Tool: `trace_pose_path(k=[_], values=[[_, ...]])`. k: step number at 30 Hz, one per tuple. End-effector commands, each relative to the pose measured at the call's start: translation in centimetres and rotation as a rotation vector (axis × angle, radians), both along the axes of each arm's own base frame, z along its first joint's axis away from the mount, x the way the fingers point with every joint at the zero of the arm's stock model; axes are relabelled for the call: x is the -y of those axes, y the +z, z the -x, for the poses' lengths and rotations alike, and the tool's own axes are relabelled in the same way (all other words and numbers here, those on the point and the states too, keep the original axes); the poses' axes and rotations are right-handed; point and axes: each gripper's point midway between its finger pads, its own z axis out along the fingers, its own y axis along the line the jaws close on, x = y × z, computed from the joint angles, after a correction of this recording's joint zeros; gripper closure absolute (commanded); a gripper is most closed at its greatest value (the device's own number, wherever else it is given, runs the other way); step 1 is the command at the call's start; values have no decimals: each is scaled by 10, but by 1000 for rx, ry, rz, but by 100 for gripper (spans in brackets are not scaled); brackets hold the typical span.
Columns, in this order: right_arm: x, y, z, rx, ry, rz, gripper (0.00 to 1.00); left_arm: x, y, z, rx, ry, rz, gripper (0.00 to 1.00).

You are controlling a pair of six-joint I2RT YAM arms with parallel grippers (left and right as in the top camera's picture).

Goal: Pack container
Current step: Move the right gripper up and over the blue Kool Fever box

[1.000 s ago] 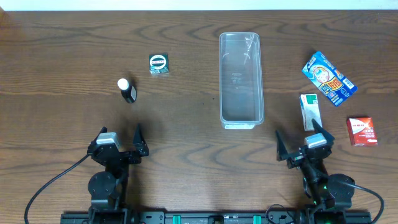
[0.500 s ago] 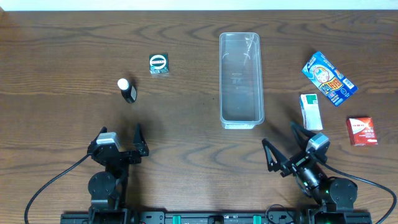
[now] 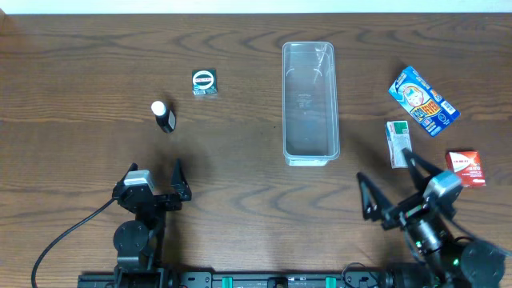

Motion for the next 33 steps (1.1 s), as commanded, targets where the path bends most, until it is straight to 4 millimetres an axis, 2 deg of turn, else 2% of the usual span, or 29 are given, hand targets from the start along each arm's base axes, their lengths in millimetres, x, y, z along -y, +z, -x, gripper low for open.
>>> trace_pose_path(k=[1,5,8,11,16,19,27,29,33], values=[[21,10,-21,-60,-138,83,1,-4,-17,1,-50,22,-11,2],[29,5,-52,-236,-170,154,1,-4,-17,1,-50,22,-11,2],[30,8,-80,-329,-148,273,1,-4,-17,1,-50,22,-11,2],[30,11,-104,-496,-104,350,1,-4,-17,1,-50,22,-11,2],[30,17,-129,-723,-55,383,1,-4,-17,1,-50,22,-11,2],[31,25,-143,-757,-53,387,1,-4,-17,1,-50,22,-11,2],[51,24,-145,-831,-199,450,1,-4,-17,1,-50,22,-11,2],[43,25,-144,-824,-167,444,1,-4,-17,1,-50,22,-11,2],[10,29,-137,-813,8,365,1,-4,-17,1,-50,22,-11,2]])
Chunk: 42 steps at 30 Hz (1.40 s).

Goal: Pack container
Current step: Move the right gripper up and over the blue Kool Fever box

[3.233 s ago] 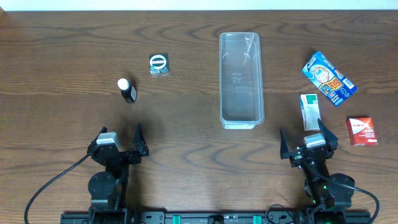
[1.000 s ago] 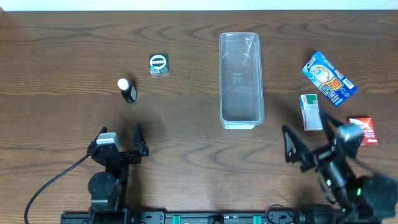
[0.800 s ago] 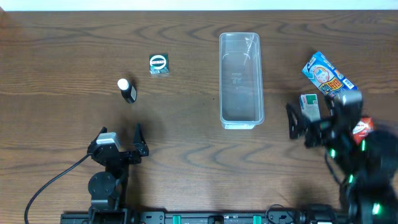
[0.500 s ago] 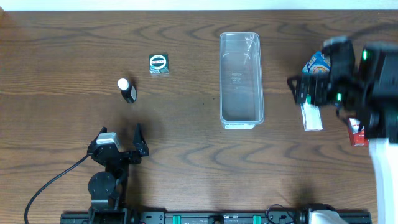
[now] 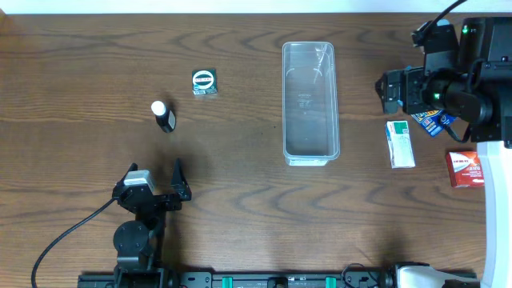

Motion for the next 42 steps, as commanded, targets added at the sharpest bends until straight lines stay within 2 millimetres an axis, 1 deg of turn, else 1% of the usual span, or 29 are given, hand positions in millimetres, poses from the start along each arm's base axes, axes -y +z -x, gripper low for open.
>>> trace_pose_path(k=[1,3,6,8,10,13,15,16,20,22,24,25,26,27,29,30,31,33,34,36,39,42], values=[[-26,13,1,25,84,-105,1,-4,-17,1,-50,22,-11,2],[-34,19,-5,55,102,-136,1,-4,-17,1,-50,22,-11,2],[-34,15,-14,72,81,-72,1,-4,-17,1,-50,22,-11,2],[-29,3,-22,66,60,59,1,-4,-17,1,-50,22,-11,2],[-22,-13,-29,38,35,213,1,-4,-17,1,-51,22,-11,2],[-7,-27,-43,19,-45,411,1,-4,-17,1,-50,22,-11,2],[0,-34,-50,12,-80,497,1,-4,-17,1,-50,22,-11,2],[1,-35,-54,15,-91,514,1,-4,-17,1,-50,22,-11,2],[-3,-44,-69,21,-77,515,1,-4,-17,1,-50,22,-11,2],[-8,-56,-72,-10,-14,501,1,-4,-17,1,-50,22,-11,2],[-20,-72,-73,-55,85,428,1,-4,-17,1,-51,22,-11,2],[-22,-78,-73,-74,113,404,1,-4,-17,1,-50,22,-11,2],[-20,-84,-74,-92,115,399,1,-4,-17,1,-50,22,-11,2],[-11,-90,-76,-113,95,413,1,-4,-17,1,-50,22,-11,2],[19,-99,-83,-144,-9,495,1,-4,-17,1,-50,22,-11,2],[30,-100,-85,-149,-57,526,1,-4,-17,1,-51,22,-11,2],[49,-100,-88,-154,-126,582,1,-4,-17,1,-50,22,-11,2],[68,-100,-92,-158,-170,652,1,-4,-17,1,-51,22,-11,2],[71,-101,-93,-162,-154,665,1,-4,-17,1,-50,22,-11,2],[71,-104,-94,-170,-101,654,1,-4,-17,1,-50,22,-11,2],[67,-110,-96,-174,-62,578,1,-4,-17,1,-50,22,-11,2],[73,-114,-97,-179,-57,526,1,-4,-17,1,-50,22,-11,2]])
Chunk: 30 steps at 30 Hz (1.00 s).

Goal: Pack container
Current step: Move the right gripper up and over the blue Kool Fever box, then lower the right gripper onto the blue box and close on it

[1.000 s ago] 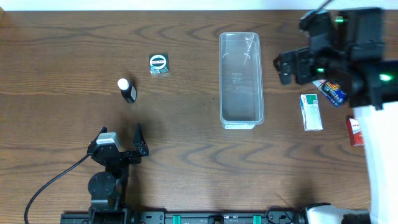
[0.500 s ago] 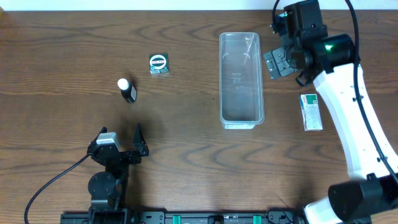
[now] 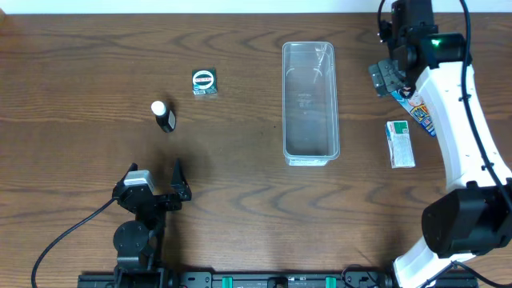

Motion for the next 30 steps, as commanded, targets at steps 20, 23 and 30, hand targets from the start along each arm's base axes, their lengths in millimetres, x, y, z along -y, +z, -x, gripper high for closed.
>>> trace_pose_path(k=[20,23,30], values=[[45,-13,-12,-26,-7,40,1,-4,-17,1,-50,22,-11,2],[49,-22,-13,-46,-14,35,1,-4,-17,1,-50,22,-11,2],[64,-46,-16,-95,-45,30,1,-4,-17,1,-50,22,-11,2]])
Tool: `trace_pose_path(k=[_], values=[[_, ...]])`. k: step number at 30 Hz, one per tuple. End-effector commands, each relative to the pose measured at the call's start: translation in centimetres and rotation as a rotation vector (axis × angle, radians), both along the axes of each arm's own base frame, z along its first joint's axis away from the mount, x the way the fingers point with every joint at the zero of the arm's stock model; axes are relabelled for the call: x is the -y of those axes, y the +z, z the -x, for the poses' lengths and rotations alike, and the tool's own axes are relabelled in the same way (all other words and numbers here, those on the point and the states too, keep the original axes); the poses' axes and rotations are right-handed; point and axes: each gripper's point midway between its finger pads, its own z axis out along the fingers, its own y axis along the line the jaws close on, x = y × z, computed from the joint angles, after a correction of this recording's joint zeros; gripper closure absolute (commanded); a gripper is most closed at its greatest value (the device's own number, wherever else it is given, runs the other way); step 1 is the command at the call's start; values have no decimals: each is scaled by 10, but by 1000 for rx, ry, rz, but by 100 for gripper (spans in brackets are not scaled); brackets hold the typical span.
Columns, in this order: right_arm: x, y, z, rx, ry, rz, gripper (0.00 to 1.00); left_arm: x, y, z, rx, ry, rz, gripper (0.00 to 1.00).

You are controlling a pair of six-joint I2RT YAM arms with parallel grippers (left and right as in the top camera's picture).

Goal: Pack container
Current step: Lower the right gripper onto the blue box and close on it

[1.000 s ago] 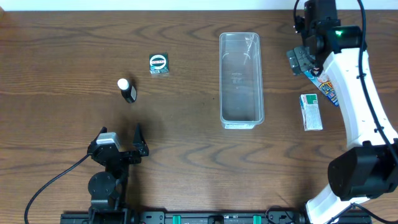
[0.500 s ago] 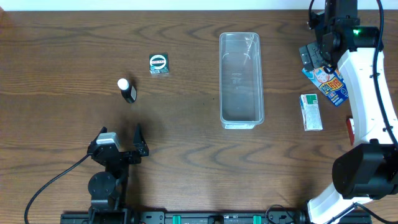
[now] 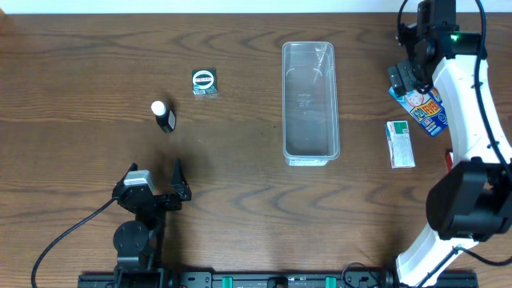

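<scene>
The clear rectangular container (image 3: 310, 104) stands empty in the middle of the table. My right gripper (image 3: 404, 78) hangs over the upper-left end of a blue packet (image 3: 426, 110), and the overhead view does not show how its jaws stand. A green-and-white box (image 3: 400, 144) lies just in front of the packet. On the left lie a small green-and-black box (image 3: 205, 82) and a small dark bottle with a white cap (image 3: 163, 117). My left gripper (image 3: 154, 178) rests open near the front edge, far from all of them.
The white right arm (image 3: 468, 112) reaches from the front right corner to the back, covering the table's right side. A sliver of a red box (image 3: 448, 158) shows beside it. A black cable (image 3: 64, 240) runs from the left arm's base.
My right gripper has shifted a little to the right, from between the container and the blue packet to over the packet's upper-left end. The objects and the left arm have not moved.
My right gripper was first low at the front right, open, near the green-and-white box. Then it was stretched out over the blue packet. After that it hung left of the packet, and now it is over the packet's end. Every object lies where it was.
</scene>
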Motion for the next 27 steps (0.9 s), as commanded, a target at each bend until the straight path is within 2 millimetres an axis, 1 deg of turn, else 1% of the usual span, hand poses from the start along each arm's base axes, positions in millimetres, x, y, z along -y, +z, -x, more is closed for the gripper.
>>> trace_pose_path(k=[1,6,10,13,17,21,27], values=[[15,-11,-2,-25,-18,12,1,-4,-17,1,-50,22,-11,2],[24,-37,-2,-74,-33,-47,1,-4,-17,1,-50,22,-11,2],[32,-52,-2,-105,-27,-50,1,-4,-17,1,-50,22,-11,2],[35,-57,-3,-114,-28,-54,2,-4,-17,1,-50,22,-11,2],[30,-65,-4,-122,-2,-117,9,-4,-17,1,-50,22,-11,2],[29,-69,-5,-123,5,-149,8,-4,-17,1,-50,22,-11,2],[30,-74,-8,-123,18,-143,6,-4,-17,1,-50,22,-11,2]])
